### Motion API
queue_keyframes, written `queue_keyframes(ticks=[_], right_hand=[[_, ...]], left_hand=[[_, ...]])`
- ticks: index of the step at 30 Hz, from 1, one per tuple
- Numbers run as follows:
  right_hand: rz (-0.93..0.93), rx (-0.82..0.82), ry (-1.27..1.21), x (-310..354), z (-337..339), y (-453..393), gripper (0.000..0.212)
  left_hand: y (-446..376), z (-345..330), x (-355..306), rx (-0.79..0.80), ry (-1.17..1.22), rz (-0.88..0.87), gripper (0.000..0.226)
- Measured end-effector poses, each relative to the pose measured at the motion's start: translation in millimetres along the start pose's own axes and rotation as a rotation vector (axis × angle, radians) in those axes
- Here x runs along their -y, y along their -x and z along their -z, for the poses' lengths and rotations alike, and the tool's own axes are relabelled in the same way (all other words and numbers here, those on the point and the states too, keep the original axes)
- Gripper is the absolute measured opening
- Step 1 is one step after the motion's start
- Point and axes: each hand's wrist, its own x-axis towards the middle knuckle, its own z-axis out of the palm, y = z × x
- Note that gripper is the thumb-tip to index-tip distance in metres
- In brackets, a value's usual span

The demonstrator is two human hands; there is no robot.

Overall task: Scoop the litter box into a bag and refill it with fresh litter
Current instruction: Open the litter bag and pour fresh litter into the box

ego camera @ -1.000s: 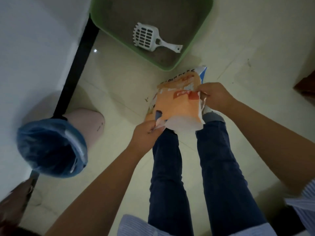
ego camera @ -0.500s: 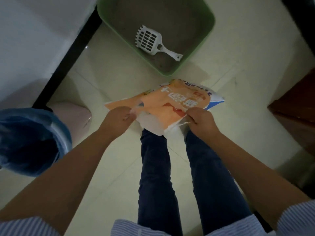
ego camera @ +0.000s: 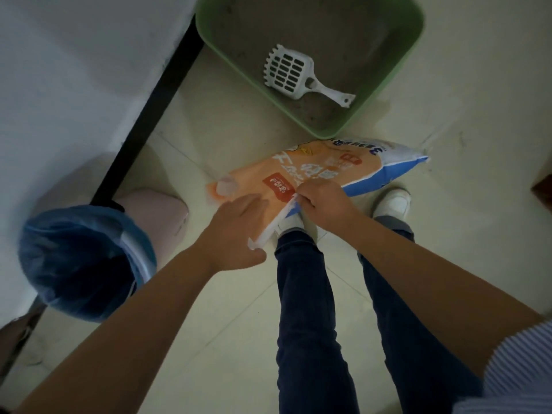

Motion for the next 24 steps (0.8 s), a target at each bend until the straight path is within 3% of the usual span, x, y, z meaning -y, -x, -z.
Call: queue_keyframes(ticks=[3, 5, 7, 9, 11, 14, 16, 19, 24], right_hand=[[-0.018, 0.069, 0.008, -0.9, -1.5, -6.0, 0.021], [-0.032, 0.143, 0.017, -2.4, -1.7, -9.4, 0.023], [-0.023, 0.112, -0.030, -3.2, 0.4, -12.0, 0.023], [0.008, 0.008, -0.041, -9.3, 2.2, -9.0, 0.020], [0.016, 0.039, -0.006, -23.9, 5.6, 2.3, 0.011], [-0.039, 0.075, 0.251, -68.5, 10.6, 13.2, 0.049], [-0.148, 0.121, 0.404, -96.6, 29.2, 7.5, 0.060], [-0.324, 0.276, 0.459, -122.7, 46.6, -0.4, 0.053], [-0.294, 0.379, 0.653, -122.6, 44.1, -22.1, 0.037]], left_hand=[[-10.4, -2.9, -12.2, -0.016, -0.094, 0.066, 0.097], [-19.6, -4.6, -18.3, -0.144, -0.128, 0.182, 0.063], [-30.2, -0.2, -26.1, -0.173, -0.162, 0.330, 0.031], [-41.4, 3.1, -34.0, -0.133, -0.220, 0.411, 0.030], [-51.5, 3.9, -35.6, -0.099, -0.269, 0.405, 0.030], [-55.9, 3.8, -31.3, -0.066, -0.371, 0.410, 0.029], [-59.1, 9.7, -33.2, -0.018, -0.456, 0.421, 0.030], [-71.3, 15.7, -41.0, 0.030, -0.502, 0.430, 0.029], [-105.5, 6.4, -73.2, 0.112, -0.568, 0.362, 0.039]])
